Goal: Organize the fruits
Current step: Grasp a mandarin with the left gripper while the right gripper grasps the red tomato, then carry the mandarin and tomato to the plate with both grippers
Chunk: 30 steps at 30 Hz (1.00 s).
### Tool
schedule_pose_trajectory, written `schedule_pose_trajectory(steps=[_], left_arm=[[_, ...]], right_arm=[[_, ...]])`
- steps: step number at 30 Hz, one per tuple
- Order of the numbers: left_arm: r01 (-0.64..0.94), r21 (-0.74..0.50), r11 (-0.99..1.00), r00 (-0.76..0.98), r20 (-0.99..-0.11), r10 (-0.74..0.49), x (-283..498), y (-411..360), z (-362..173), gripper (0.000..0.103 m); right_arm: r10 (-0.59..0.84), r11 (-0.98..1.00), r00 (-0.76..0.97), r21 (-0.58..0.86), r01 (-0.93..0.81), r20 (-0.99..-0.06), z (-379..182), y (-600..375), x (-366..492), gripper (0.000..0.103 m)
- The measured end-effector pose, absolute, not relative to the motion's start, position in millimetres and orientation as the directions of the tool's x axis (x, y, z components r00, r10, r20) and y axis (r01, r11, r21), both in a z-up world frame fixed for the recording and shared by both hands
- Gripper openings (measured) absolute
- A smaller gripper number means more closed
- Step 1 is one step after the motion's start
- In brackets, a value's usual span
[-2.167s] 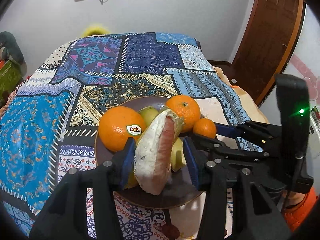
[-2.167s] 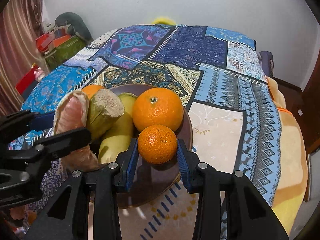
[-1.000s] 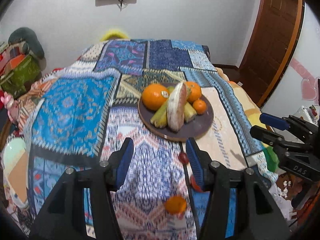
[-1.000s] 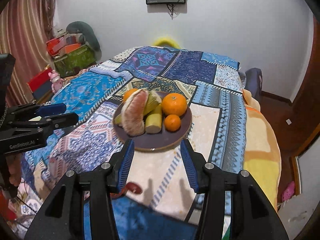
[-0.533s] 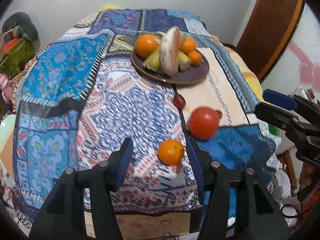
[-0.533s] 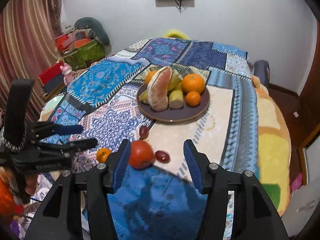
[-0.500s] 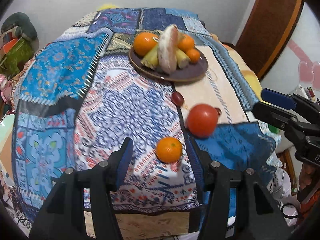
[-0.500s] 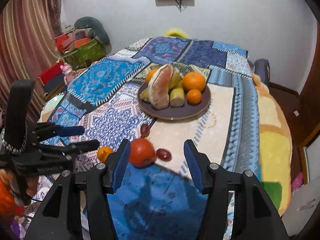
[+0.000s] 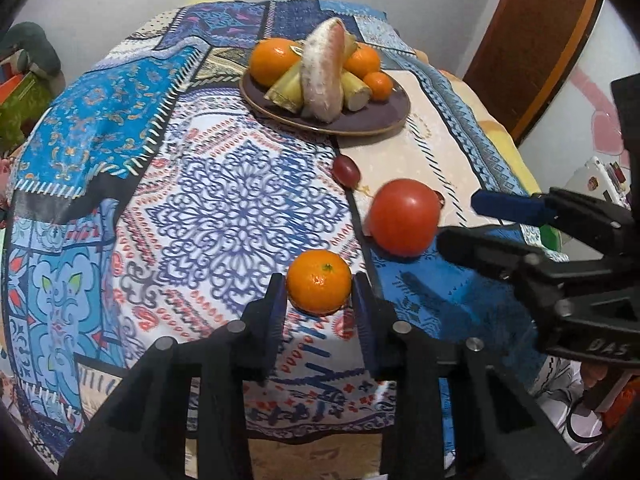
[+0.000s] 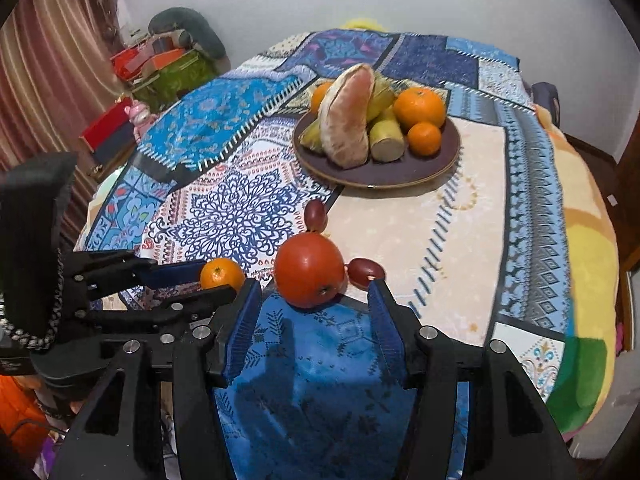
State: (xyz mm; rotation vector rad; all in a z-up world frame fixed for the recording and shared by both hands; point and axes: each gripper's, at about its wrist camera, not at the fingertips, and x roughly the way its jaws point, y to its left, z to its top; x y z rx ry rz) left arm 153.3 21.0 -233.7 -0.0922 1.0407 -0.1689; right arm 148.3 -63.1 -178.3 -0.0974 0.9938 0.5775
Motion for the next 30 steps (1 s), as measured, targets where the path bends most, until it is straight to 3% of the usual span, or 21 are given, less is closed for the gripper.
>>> schedule_pose_trajectory(steps=[8,18,23,30], left_arm=[[0.048,-0.176,0.983,0.524,-0.834,-0.175,154.0,49.6,-226.7,0.033],[0.027,-0.189,0.982,0.52,-0.836,-0.175,161.4,57.1,-232.8,0.033],[0.026,-0.185,0.982,0.526,-0.833,-0.171,164.0,57.3,-231.4,0.033],[0.03,-0.186,0.982,0.537,-0.826,-0.173,167.8,55.6,-224.7,0.033]], right_arm=[[0.413,0.835,0.335,0.205,-0.51,-0.847,-201.6,-46.7,160.1,0.052],[0.368,0.846,0.391,0.13,-0.517,-0.844,-202.9,-37.5,170.5,0.054],[0.344,0.849,0.42,0.086,-0.522,-0.84,-201.1,-35.3,176.0,0.044],[0.363,0.843,0.427,0.096,-0.53,-0.829,-194.9,-40.8,176.0,0.041]])
